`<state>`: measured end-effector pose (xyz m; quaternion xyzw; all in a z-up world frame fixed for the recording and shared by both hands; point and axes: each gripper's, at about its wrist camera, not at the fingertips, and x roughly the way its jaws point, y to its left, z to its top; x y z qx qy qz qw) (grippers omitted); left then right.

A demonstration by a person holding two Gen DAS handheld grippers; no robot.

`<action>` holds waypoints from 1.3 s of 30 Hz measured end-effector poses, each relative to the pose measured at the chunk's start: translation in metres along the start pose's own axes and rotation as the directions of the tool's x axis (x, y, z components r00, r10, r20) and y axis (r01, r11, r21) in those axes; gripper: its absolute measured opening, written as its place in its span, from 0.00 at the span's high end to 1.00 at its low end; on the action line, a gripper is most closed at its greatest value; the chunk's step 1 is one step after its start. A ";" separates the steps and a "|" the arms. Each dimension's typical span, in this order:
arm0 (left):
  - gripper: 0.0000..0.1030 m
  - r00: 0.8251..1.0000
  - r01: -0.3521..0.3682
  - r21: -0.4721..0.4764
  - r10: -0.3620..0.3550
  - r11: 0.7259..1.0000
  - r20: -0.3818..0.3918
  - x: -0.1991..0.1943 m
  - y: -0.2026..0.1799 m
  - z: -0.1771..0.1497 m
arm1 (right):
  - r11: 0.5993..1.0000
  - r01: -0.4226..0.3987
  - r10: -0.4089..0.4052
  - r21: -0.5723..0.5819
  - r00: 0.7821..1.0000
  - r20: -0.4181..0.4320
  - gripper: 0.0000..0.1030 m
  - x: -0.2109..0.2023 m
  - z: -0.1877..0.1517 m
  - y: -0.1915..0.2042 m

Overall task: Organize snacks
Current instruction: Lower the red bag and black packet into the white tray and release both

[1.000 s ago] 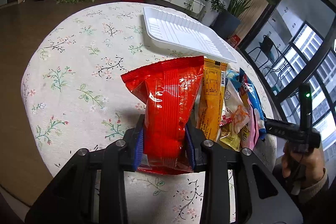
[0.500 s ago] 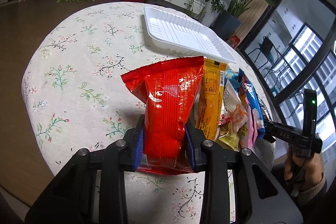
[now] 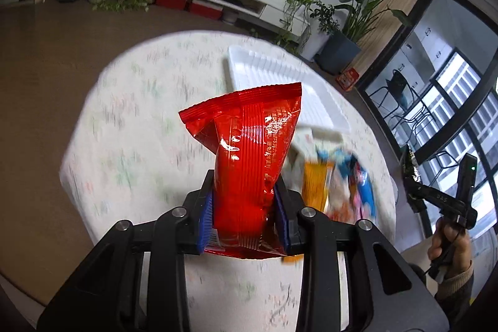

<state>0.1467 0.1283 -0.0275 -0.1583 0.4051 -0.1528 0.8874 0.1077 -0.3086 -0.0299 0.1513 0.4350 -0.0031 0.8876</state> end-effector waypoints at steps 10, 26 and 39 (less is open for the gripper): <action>0.70 0.999 -0.005 0.128 0.010 0.992 -0.041 0.060 -0.046 0.134 | 0.991 -0.104 0.109 -0.089 0.993 0.056 0.77 0.038 0.115 0.047; 0.70 0.955 -0.055 0.176 0.103 0.983 -0.277 0.244 -0.062 0.145 | 0.974 -0.114 0.082 -0.196 0.983 -0.162 0.77 0.208 0.138 0.084; 0.68 0.951 -0.081 0.229 0.144 0.970 -0.273 0.262 -0.063 0.129 | 0.969 -0.084 0.035 -0.233 0.978 -0.207 0.77 0.220 0.107 0.084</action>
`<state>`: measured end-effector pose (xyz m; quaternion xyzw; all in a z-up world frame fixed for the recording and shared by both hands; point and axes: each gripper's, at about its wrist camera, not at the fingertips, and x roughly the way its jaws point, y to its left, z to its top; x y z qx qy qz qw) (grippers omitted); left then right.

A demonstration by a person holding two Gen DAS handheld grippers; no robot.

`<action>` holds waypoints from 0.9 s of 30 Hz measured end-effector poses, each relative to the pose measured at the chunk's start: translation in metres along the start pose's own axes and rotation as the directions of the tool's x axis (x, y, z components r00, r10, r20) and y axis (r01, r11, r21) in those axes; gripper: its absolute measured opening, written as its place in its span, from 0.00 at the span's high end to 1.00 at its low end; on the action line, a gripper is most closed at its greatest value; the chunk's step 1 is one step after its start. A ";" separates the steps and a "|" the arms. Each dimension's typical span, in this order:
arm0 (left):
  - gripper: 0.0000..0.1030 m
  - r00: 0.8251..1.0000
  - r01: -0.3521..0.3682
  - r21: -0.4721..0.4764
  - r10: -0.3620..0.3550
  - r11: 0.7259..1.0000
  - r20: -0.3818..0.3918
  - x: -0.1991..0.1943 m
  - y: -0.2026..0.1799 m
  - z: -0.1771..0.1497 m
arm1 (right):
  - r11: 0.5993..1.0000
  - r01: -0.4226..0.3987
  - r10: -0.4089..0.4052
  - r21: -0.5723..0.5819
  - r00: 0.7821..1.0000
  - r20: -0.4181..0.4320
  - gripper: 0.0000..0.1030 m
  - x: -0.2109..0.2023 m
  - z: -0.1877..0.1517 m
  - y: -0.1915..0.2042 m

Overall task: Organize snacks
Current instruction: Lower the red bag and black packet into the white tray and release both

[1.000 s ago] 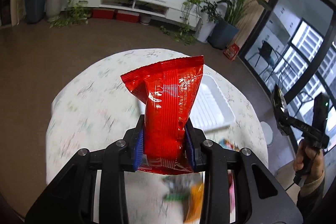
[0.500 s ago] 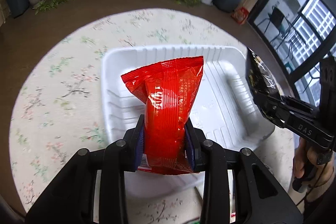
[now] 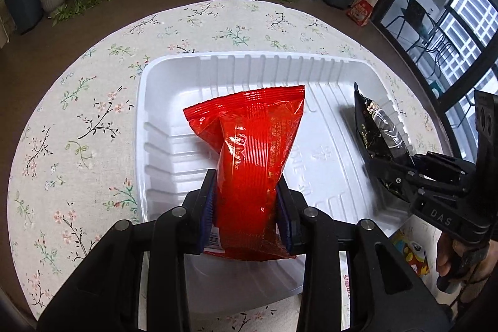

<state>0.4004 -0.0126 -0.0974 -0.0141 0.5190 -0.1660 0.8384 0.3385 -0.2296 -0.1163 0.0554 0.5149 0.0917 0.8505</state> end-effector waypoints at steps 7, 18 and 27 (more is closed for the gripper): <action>0.63 1.000 -0.021 0.019 0.022 1.000 -0.010 0.002 -0.004 0.005 | 1.000 0.003 -0.003 0.029 1.000 0.018 0.65 -0.005 0.000 -0.006; 0.42 0.998 -0.028 -0.002 0.028 1.000 0.062 -0.026 0.001 0.008 | 0.999 0.028 -0.026 -0.017 0.995 0.099 0.42 -0.045 -0.001 -0.007; 0.04 0.956 0.030 -0.029 -0.020 0.999 0.294 -0.130 0.012 -0.023 | 0.998 0.033 -0.014 -0.057 0.950 0.311 0.28 -0.158 -0.034 -0.005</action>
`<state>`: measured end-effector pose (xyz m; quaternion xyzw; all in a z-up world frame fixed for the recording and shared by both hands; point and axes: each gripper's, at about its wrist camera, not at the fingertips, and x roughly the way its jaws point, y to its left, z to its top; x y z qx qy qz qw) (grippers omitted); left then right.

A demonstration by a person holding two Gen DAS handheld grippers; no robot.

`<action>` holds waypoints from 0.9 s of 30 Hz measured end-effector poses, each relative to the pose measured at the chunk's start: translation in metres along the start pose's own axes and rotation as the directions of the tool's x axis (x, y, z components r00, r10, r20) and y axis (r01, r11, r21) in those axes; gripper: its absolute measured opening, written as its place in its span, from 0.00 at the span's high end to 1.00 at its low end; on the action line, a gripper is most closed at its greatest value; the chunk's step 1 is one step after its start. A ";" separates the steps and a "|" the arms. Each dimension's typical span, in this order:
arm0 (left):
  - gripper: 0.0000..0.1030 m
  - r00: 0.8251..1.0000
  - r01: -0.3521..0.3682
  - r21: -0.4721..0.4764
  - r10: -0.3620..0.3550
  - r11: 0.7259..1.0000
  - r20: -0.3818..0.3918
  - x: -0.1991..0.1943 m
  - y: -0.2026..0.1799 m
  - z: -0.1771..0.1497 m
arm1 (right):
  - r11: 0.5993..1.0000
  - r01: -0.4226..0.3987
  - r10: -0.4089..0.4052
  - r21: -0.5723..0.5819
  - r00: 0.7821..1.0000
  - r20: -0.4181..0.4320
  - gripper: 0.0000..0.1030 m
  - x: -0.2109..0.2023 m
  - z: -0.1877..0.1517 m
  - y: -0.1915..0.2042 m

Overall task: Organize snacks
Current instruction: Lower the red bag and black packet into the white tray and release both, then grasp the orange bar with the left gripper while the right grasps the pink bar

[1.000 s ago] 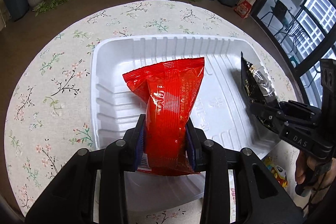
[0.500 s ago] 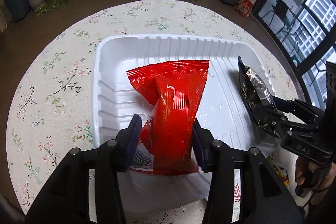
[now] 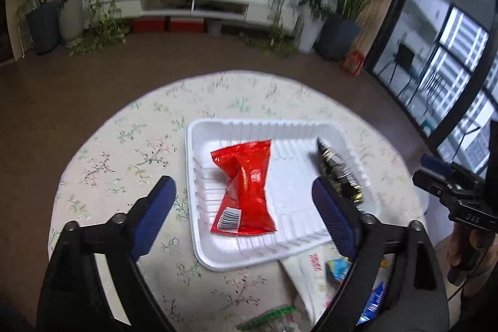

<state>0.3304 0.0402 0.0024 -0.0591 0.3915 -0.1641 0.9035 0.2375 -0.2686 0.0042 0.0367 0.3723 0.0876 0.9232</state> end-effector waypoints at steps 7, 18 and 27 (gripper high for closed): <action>0.00 0.979 0.024 -0.077 -0.007 0.997 0.206 -0.114 0.007 -0.065 | 0.995 -0.072 0.061 0.070 0.987 0.146 0.07 -0.092 -0.054 0.006; 0.01 0.997 -0.062 -0.096 0.058 0.993 -0.043 -0.118 -0.021 -0.199 | 0.991 -0.089 0.083 0.097 0.994 0.065 0.12 -0.125 -0.178 0.063; 0.01 0.990 -0.130 0.035 0.132 0.991 -0.057 -0.094 -0.070 -0.202 | 0.995 -0.032 0.028 0.096 0.999 0.034 0.13 -0.126 -0.202 0.065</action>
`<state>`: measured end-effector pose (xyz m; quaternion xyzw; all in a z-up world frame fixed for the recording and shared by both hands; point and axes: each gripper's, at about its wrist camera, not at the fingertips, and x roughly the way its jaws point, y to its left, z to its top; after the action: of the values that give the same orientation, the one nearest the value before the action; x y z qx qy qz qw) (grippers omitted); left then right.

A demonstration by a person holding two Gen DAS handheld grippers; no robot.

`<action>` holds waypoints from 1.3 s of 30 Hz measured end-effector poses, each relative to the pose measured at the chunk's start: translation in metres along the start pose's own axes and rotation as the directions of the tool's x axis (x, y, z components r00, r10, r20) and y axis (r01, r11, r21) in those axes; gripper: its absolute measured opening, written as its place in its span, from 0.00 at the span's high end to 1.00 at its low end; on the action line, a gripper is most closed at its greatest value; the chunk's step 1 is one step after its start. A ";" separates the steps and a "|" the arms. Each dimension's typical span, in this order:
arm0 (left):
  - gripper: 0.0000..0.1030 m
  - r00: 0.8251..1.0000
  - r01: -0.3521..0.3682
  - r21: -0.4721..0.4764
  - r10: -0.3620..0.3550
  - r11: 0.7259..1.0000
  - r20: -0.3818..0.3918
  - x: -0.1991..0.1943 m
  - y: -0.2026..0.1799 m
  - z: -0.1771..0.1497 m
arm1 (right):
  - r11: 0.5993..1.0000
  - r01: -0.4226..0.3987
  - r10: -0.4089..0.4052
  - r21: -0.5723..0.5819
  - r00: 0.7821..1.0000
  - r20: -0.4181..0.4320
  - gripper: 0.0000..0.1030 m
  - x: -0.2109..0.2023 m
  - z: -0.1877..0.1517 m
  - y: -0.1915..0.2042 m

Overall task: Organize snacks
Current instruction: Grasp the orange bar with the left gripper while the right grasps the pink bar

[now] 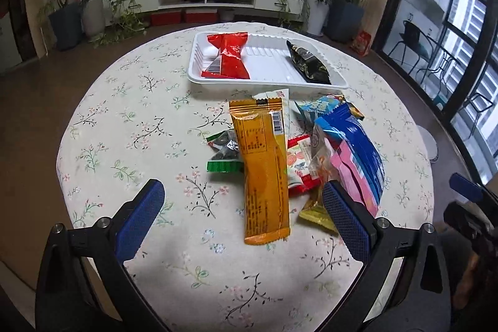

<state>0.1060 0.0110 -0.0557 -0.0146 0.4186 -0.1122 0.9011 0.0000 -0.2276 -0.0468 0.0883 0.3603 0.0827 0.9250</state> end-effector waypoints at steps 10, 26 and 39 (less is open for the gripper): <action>0.32 0.995 -0.048 -0.018 0.047 0.999 -0.093 0.038 -0.001 0.010 | 0.999 -0.033 0.032 -0.035 0.999 -0.016 0.15 0.007 -0.007 0.012; 0.70 0.991 0.065 -0.089 -0.075 0.994 -0.109 0.051 0.012 0.016 | 0.998 -0.043 0.042 -0.039 0.999 -0.032 0.19 0.013 -0.007 0.011; 0.78 0.980 0.142 -0.141 -0.159 0.980 -0.118 0.034 0.031 -0.001 | 0.995 -0.023 0.019 -0.099 0.999 -0.039 0.28 0.022 -0.006 0.019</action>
<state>0.1323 0.0344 -0.0859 -0.0984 0.4799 -0.1532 0.8582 0.0104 -0.2037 -0.0611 0.0443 0.3721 0.1121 0.9203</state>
